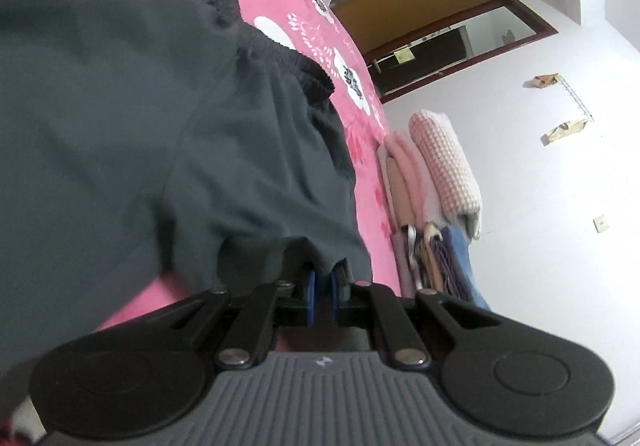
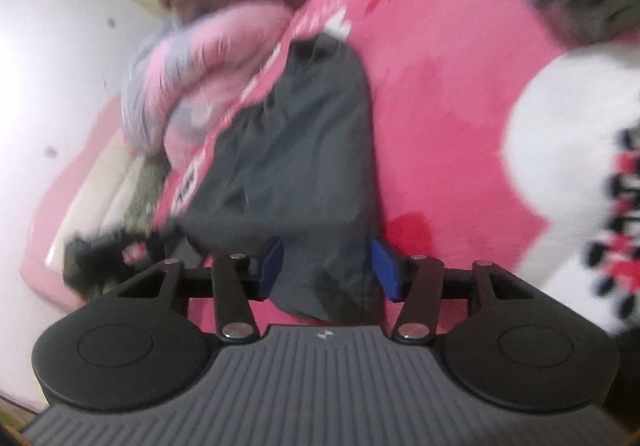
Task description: Fold clothes
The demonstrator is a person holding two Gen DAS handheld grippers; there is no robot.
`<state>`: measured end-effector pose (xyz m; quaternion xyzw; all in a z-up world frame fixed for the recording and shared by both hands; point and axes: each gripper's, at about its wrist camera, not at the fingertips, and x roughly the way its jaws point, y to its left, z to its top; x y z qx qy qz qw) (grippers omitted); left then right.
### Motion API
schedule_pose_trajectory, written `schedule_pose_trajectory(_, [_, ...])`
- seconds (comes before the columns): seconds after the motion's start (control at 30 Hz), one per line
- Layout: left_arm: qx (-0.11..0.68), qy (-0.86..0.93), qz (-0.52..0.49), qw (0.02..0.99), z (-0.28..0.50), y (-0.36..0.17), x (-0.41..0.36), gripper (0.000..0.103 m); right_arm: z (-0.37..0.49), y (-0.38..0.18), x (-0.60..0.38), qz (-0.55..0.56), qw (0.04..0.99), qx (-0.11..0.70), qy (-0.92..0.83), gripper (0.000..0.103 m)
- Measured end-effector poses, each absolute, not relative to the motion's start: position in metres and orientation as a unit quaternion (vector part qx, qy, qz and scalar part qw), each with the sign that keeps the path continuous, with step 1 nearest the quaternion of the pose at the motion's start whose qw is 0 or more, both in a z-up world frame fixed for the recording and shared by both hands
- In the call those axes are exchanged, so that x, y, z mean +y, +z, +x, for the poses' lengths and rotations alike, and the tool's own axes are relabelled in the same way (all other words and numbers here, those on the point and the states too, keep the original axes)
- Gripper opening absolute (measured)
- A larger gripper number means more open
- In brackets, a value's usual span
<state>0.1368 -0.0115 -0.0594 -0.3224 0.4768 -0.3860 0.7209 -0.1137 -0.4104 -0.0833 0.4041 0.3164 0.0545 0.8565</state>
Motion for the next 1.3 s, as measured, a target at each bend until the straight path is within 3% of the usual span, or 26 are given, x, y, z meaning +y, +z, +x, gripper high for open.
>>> schedule_pose_trajectory(0.07, [0.484, -0.38, -0.327, 0.717, 0.151, -0.066, -0.02, 0.007, -0.097, -0.09, -0.404, 0.396, 0.851, 0.338, 0.071, 0.003])
schedule_pose_trajectory(0.13, [0.489, -0.37, -0.335, 0.716, 0.165, -0.074, -0.023, 0.007, -0.09, -0.091, -0.406, 0.401, 0.85, 0.333, 0.069, 0.003])
schedule_pose_trajectory(0.27, [0.49, -0.349, -0.387, 0.699, 0.188, -0.091, -0.018, 0.039, -0.081, -0.093, -0.434, 0.473, 0.833, 0.283, 0.039, 0.003])
schedule_pose_trajectory(0.3, [0.481, -0.351, -0.396, 0.699, 0.188, -0.09, -0.013, 0.042, -0.08, -0.095, -0.438, 0.484, 0.829, 0.278, 0.035, 0.003])
schedule_pose_trajectory(0.57, [0.407, -0.382, -0.337, 0.758, 0.145, -0.053, 0.02, 0.045, -0.075, -0.113, -0.453, 0.538, 0.801, 0.262, 0.026, 0.006])
schedule_pose_trajectory(0.83, [0.372, -0.424, -0.078, 0.822, 0.09, -0.026, -0.039, 0.044, -0.082, -0.117, -0.455, 0.557, 0.792, 0.249, 0.027, 0.01])
schedule_pose_trajectory(1.03, [0.363, -0.371, 0.023, 0.854, 0.088, -0.038, -0.071, 0.044, -0.08, -0.119, -0.457, 0.556, 0.793, 0.245, 0.028, 0.01])
schedule_pose_trajectory(1.3, [0.362, -0.377, 0.053, 0.851, 0.102, -0.042, -0.079, 0.045, -0.077, -0.122, -0.459, 0.554, 0.795, 0.242, 0.039, 0.01])
